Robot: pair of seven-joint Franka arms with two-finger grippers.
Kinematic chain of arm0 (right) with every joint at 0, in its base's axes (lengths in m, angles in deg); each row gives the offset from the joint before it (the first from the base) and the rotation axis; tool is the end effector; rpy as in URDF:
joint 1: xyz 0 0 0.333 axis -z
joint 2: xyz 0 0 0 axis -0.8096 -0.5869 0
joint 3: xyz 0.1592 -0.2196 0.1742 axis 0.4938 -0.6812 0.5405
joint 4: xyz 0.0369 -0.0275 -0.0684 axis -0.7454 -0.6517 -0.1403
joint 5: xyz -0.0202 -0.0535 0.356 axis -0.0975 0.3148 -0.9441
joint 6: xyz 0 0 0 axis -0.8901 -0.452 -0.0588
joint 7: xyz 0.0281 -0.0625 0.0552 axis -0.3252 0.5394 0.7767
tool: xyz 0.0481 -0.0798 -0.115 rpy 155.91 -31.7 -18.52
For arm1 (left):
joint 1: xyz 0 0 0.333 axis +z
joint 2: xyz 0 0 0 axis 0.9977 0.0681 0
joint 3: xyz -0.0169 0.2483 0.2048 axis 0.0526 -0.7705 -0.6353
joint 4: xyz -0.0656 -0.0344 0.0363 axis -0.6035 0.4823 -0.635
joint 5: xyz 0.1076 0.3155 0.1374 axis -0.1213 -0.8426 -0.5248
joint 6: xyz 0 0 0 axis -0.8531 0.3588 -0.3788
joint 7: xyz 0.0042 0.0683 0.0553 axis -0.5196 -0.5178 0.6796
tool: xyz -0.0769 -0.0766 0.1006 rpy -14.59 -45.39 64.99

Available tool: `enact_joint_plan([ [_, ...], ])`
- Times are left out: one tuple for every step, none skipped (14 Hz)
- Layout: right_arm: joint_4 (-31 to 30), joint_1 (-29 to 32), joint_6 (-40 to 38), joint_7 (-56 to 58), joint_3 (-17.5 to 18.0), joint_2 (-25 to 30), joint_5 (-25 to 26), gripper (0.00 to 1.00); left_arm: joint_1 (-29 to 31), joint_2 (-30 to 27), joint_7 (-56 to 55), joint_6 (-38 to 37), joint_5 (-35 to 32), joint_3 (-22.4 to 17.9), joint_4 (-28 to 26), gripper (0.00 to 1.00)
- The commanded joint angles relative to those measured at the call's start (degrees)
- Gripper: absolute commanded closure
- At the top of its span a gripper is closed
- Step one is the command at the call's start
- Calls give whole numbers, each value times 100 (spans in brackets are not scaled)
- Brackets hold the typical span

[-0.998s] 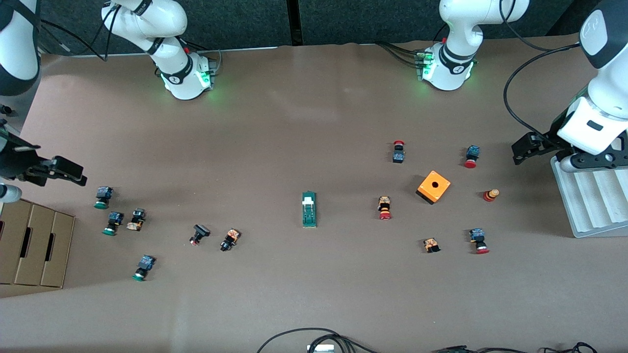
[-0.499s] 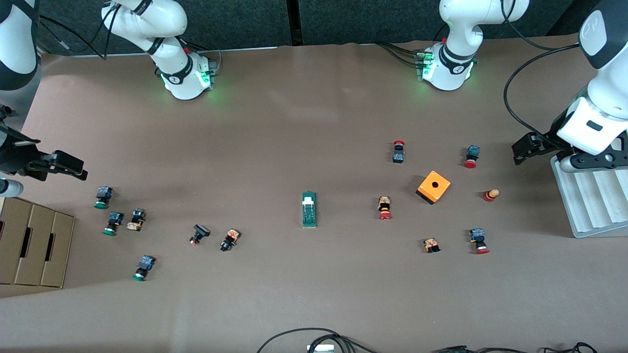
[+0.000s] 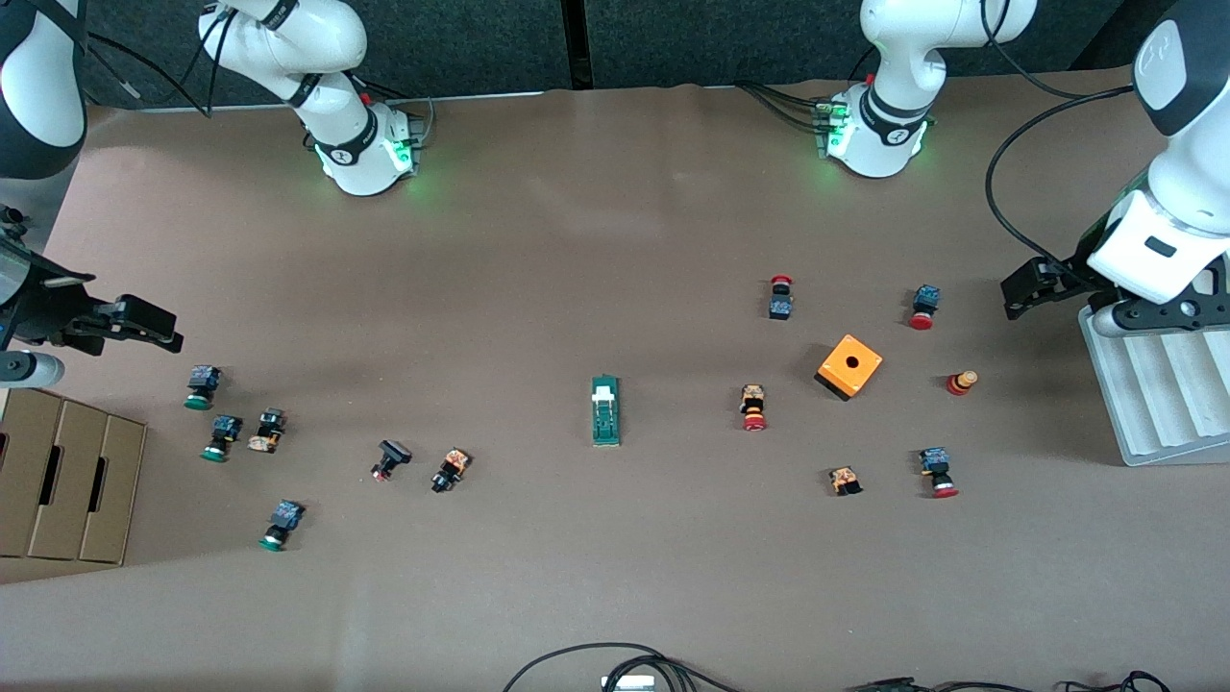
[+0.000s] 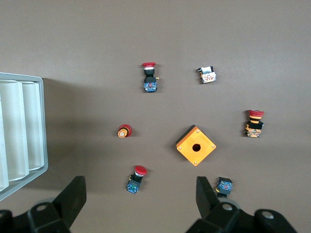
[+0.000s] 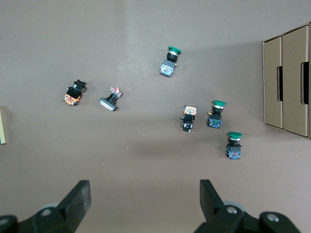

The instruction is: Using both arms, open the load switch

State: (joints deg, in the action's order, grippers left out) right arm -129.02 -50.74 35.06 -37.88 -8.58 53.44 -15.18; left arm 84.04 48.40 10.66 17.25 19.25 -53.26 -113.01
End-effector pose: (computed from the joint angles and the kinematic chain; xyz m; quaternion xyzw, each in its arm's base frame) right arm 0.5453 -0.0215 0.5614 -0.9999 0.0121 0.0047 0.0030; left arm 0.5186 -0.0313 0.5423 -0.9996 -0.0174 -0.0084 0.0221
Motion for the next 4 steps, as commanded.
enact_joint_plan([
  [15, 11, -73, 48, -5, 15, -80, 0, -49, -74, 67, -105, -69, 15, 20, 0],
  [15, 11, -73, 48, -5, 15, -80, 0, -49, -74, 59, -105, -69, 102, 28, 0],
  [15, 11, -73, 48, -5, 15, -80, 0, -49, -83, 50, -131, -78, 173, 46, 0],
  [15, 11, -64, 48, -5, 15, -80, 0, -49, -75, 41, -140, -78, 174, 55, 0],
])
